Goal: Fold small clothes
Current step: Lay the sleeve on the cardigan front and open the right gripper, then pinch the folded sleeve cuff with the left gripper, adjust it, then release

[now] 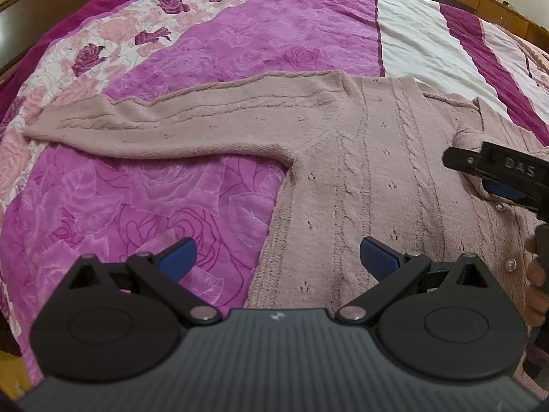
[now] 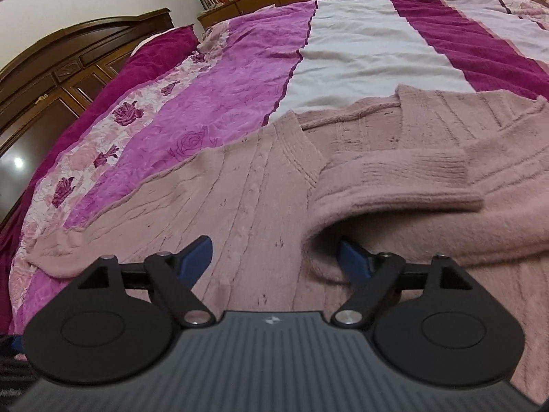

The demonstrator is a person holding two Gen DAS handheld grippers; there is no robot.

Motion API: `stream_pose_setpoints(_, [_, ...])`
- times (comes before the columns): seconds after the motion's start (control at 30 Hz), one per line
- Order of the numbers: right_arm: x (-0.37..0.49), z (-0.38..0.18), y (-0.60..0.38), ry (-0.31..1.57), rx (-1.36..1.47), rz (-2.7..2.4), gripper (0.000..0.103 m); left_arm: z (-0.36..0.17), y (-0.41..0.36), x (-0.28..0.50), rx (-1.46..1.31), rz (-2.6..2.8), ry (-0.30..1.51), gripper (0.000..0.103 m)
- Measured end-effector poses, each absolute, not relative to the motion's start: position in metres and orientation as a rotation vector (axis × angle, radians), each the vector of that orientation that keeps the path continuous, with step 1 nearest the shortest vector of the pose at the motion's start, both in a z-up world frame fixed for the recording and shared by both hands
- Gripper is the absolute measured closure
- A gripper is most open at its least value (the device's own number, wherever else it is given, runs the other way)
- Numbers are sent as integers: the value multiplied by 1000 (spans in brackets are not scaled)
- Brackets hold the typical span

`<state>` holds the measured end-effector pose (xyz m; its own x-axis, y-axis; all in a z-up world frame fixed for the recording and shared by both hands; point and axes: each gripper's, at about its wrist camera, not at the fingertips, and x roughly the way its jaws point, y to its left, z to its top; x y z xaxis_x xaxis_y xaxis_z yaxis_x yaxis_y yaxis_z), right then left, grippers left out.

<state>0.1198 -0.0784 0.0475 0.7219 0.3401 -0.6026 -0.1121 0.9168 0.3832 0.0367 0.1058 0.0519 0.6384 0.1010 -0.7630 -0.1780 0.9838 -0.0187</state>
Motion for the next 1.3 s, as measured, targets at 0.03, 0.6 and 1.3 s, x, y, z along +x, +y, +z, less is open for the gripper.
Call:
stream_pose_setpoints(0.03, [116,48,-81,725,340,257,18,52,105,37,-93,159,864,0])
stream_pose_setpoints(0.6, [59,88,-172,703,394,176,18,72,67,53,-2,63,813,0])
stream_pose_setpoints(1.3, [49,62,-246,649,552,-6,18,76,-43,100,157,-197,765,15])
